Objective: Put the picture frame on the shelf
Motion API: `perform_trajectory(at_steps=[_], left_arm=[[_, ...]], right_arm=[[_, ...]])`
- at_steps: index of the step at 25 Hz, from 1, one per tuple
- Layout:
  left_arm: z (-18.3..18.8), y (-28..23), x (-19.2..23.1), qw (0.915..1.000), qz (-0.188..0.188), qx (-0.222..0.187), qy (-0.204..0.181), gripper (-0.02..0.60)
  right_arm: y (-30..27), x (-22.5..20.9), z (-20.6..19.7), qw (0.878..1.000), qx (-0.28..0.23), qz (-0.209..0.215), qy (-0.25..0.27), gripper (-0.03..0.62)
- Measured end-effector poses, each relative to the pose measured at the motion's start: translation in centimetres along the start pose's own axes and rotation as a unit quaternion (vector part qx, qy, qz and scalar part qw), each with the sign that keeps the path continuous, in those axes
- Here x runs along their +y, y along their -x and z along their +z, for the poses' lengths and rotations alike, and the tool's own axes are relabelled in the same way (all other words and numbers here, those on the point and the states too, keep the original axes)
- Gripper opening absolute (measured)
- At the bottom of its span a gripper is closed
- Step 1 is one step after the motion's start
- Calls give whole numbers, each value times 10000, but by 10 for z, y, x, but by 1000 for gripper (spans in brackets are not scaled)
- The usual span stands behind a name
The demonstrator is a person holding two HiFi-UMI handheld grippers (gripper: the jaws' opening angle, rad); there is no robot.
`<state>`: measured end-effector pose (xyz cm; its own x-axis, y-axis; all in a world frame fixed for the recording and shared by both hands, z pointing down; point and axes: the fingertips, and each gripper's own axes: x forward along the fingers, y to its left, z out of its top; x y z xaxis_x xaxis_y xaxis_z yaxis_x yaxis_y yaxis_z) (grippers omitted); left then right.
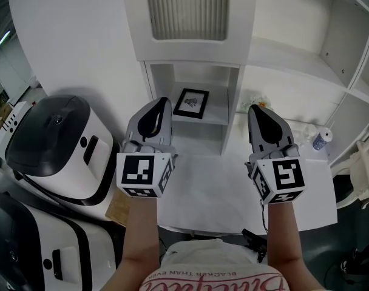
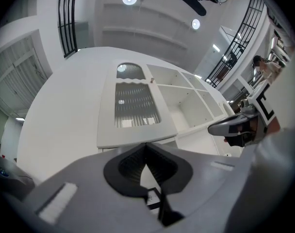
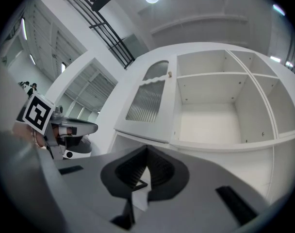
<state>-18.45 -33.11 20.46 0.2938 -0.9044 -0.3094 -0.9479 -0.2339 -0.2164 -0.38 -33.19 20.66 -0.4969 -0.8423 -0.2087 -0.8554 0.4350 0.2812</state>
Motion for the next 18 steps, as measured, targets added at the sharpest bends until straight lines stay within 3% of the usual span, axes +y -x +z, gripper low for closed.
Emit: perform_trajectory(at_steps=[18], left_arm=[[6, 5, -1, 9998, -93, -28, -149, 10]], right_arm=[[2, 5, 0, 10000, -13, -70, -50, 8]])
